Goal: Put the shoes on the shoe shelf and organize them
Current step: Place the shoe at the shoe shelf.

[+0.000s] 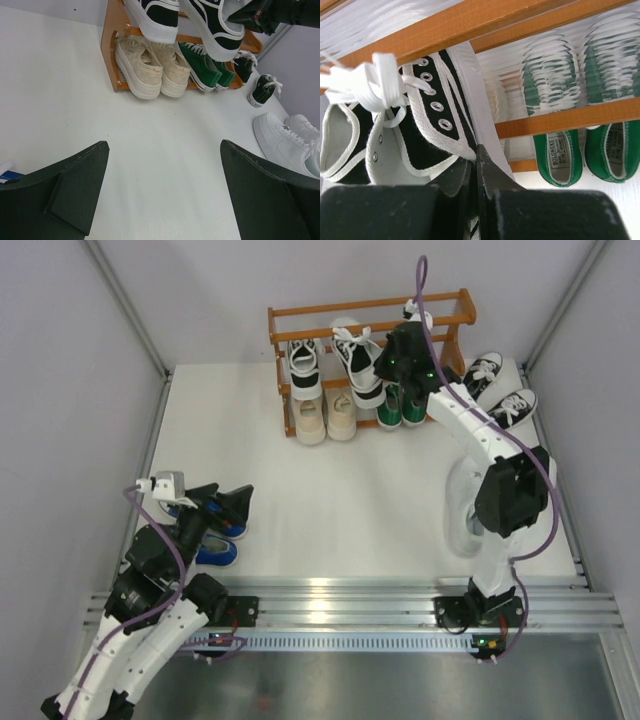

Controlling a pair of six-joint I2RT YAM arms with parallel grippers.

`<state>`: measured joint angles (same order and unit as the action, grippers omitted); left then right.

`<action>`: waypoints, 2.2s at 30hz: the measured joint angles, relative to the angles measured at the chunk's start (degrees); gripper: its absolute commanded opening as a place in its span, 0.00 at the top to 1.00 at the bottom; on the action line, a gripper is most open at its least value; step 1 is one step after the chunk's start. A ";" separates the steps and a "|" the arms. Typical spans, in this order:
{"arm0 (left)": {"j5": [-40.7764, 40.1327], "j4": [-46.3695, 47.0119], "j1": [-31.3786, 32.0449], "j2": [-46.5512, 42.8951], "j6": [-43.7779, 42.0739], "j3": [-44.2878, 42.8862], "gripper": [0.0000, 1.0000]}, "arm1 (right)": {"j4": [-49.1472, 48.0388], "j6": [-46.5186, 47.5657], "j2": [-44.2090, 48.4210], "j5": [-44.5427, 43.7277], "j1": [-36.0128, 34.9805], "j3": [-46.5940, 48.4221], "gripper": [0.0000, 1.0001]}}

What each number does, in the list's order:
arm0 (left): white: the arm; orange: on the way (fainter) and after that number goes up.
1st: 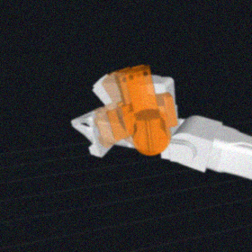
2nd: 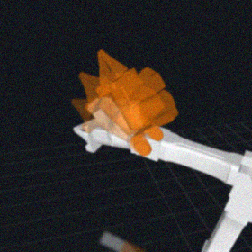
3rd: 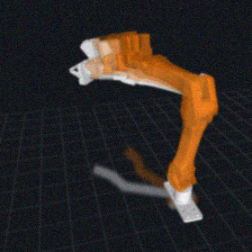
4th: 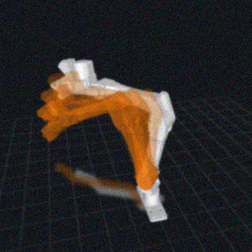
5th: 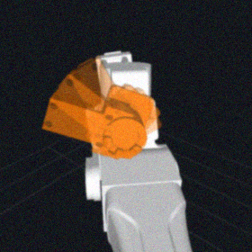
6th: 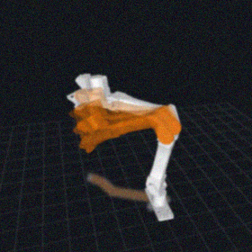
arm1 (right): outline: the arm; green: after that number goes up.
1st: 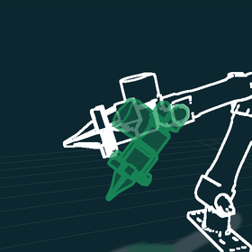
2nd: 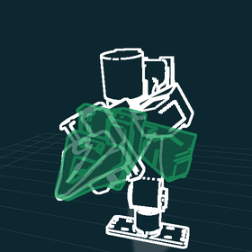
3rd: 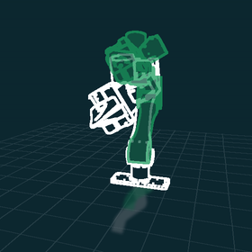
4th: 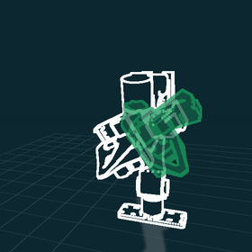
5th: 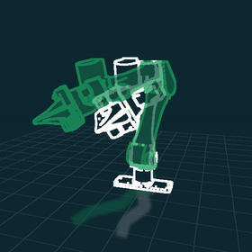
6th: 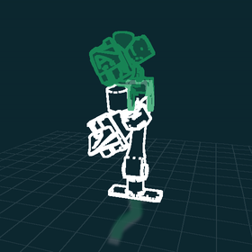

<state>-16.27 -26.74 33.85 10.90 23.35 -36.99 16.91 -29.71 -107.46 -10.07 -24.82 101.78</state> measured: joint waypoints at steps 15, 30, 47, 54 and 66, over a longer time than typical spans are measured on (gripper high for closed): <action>-0.13 -1.46 0.00 -0.24 0.66 0.11 0.02 | 0.68 -4.17 -9.75 -1.53 -1.92 8.87 0.94; -0.09 -1.57 0.00 -0.81 1.07 0.11 0.03 | -4.63 -4.90 -10.71 3.08 -1.97 11.50 0.57; 1.57 -1.73 0.00 -3.13 1.20 0.09 0.03 | -9.68 26.27 11.21 27.23 -1.46 -9.88 0.05; 1.64 -2.51 0.00 -6.01 1.22 0.09 0.03 | -6.38 44.57 10.23 37.64 -0.52 -12.52 0.10; 1.38 -4.83 0.00 -7.91 1.22 0.09 0.02 | -3.15 51.78 3.32 31.82 -0.13 -9.66 0.31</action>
<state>-14.90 -31.57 33.85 2.98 24.58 -36.91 13.76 22.06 -104.14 21.76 -24.95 92.12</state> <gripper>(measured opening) 0.976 0.739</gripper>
